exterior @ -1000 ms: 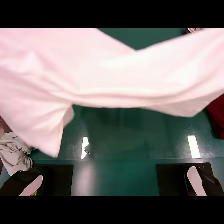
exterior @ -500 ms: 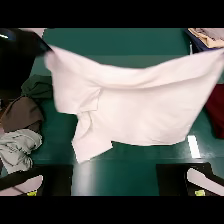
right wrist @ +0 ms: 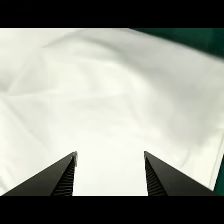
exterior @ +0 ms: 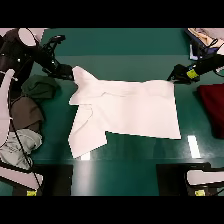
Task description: Fold the shirts.
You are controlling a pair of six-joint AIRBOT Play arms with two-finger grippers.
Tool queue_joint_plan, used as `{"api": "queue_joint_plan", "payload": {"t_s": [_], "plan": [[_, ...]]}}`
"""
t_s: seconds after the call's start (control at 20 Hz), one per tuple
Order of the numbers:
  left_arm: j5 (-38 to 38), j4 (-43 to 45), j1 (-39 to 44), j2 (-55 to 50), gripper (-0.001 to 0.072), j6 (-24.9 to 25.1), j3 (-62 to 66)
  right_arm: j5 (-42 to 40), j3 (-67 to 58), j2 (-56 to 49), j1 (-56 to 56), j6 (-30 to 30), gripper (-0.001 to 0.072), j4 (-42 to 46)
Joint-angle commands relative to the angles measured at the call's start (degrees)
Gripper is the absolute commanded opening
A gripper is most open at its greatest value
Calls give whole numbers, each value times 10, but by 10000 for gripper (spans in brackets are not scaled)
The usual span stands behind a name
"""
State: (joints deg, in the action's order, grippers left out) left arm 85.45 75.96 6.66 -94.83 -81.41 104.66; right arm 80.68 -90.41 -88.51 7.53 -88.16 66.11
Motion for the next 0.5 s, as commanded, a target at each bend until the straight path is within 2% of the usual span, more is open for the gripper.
{"api": "queue_joint_plan", "payload": {"t_s": [0.0, 0.05, 0.15, 0.45], "plan": [[43, 51, 0, 4, 570, -38, 16, 15, -17, -11, 9, 6, 471, 4], [54, 48, 2, 13, 569, -42, 10, 15, -13, 4, 15, 16, 433, 4], [56, 47, 14, 41, 489, -42, -27, 1, 14, 48, 28, 19, 433, 5], [-59, 49, 134, 170, 489, -74, -294, -78, 148, 178, 39, 23, 433, 5]]}}
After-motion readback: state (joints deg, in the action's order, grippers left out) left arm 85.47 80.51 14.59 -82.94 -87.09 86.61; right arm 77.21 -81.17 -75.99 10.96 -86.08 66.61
